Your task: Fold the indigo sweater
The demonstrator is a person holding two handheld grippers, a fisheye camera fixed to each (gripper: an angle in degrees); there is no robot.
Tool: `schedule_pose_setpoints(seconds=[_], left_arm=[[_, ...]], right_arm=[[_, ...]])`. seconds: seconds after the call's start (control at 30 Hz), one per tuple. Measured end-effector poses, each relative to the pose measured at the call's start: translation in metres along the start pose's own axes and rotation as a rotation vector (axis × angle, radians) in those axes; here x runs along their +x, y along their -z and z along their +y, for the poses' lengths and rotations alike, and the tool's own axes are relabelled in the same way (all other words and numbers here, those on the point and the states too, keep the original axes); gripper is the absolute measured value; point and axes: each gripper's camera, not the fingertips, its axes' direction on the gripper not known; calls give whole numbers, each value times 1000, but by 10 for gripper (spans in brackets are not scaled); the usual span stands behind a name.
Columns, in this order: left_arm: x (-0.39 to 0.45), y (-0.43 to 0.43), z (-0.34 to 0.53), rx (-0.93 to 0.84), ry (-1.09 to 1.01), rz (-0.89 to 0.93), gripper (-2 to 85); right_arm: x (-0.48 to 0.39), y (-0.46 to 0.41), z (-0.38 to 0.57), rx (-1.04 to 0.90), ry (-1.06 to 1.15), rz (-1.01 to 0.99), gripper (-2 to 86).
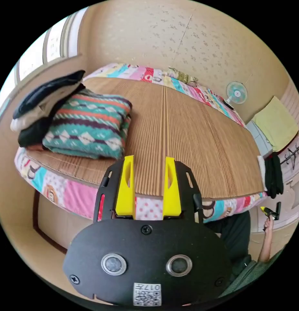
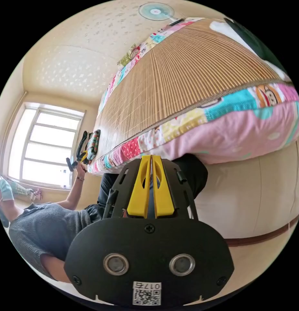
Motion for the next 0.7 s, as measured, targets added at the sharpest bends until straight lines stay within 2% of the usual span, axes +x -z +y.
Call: schedule_pose_setpoints(seconds=[0.07, 0.13, 0.17, 0.2, 0.23, 0.27, 0.33, 0.43, 0.7], left_arm=[[-4, -1, -29, 10, -21, -88, 158], [-15, -25, -52, -86, 17, -156, 159], [-26, -52, -59, -196, 59, -159, 157], [-36, -79, -58, -287, 92, -141, 117], [-38, -85, -54, -286, 112, -172, 97], [-38, -82, -45, -208, 139, -219, 84], [-41, -77, -30, -150, 215, -160, 65], [-46, -57, -2, -92, 298, 25, 37], [12, 4, 121, -178, 23, 407, 35]], right_arm=[[-4, -2, -6, 16, 24, 38, 4], [1, -11, -13, 18, 35, -5, 4], [3, -13, -14, 17, 39, -30, 5], [7, -20, -16, 17, 50, -81, 5], [10, -26, -17, 13, 67, -115, 5], [10, -30, -17, 7, 76, -124, 5], [9, -49, -17, -45, 143, -131, 6], [5, -81, -17, -131, 228, -152, 8], [-26, -208, -33, -231, 384, -264, 37]])
